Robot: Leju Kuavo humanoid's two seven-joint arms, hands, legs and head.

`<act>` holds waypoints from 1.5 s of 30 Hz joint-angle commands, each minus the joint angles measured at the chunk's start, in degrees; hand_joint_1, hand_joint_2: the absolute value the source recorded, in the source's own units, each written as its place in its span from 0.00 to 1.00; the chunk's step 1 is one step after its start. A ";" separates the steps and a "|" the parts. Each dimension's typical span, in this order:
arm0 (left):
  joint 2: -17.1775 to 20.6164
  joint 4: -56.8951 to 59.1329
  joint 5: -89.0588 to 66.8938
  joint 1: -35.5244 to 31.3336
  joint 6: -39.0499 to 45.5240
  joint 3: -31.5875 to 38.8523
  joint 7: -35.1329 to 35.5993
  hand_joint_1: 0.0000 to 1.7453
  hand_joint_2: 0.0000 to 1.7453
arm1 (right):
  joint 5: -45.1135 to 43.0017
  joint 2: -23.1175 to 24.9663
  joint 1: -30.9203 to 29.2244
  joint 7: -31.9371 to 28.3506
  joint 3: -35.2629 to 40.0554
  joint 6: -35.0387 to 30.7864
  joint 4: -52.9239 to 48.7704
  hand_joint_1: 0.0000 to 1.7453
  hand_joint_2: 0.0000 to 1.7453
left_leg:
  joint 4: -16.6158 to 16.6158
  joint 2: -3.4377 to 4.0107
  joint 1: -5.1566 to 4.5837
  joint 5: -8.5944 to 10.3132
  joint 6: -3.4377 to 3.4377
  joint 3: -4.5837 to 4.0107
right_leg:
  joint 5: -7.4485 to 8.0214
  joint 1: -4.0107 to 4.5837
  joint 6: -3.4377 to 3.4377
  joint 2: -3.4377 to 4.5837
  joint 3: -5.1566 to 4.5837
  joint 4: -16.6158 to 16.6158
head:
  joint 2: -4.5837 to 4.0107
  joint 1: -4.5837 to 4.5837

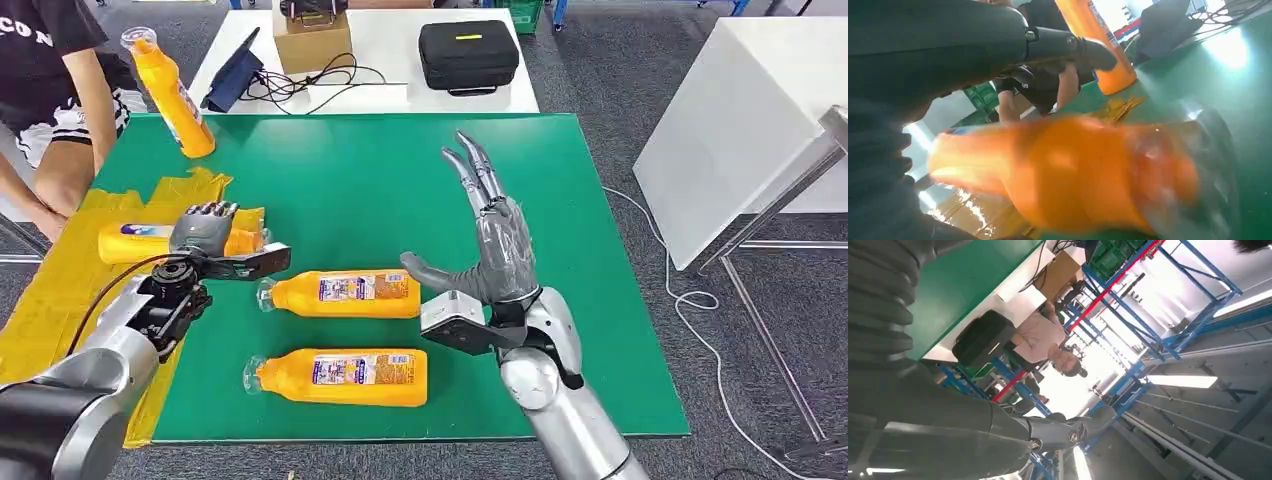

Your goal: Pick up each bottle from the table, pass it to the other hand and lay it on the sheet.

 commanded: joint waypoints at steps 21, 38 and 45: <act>-12.87 -27.67 44.67 9.13 1.69 18.81 -30.19 0.00 1.00 | 21.02 -1.49 -4.19 7.75 0.48 -7.55 15.56 0.00 1.00 | -0.04 -0.23 0.01 -0.06 0.01 0.22 | -0.10 0.01 0.09 -0.30 0.33 -0.13 | 0.00 0.00; -11.92 -38.31 74.21 16.23 -8.11 15.88 -31.69 0.00 1.00 | 29.39 1.73 -15.43 12.65 7.11 0.69 35.24 0.00 1.00 | 0.05 0.21 0.01 -0.11 -0.03 0.09 | -0.02 0.01 0.04 0.15 0.06 0.03 | 0.00 0.00; -12.76 -34.05 77.72 14.48 -9.47 14.81 -30.97 0.00 1.00 | 25.95 3.48 -17.45 9.26 8.90 6.86 39.83 0.00 1.00 | -0.03 0.00 0.00 -0.11 -0.06 0.30 | -0.12 0.01 0.06 -0.10 0.32 -0.05 | 0.00 0.00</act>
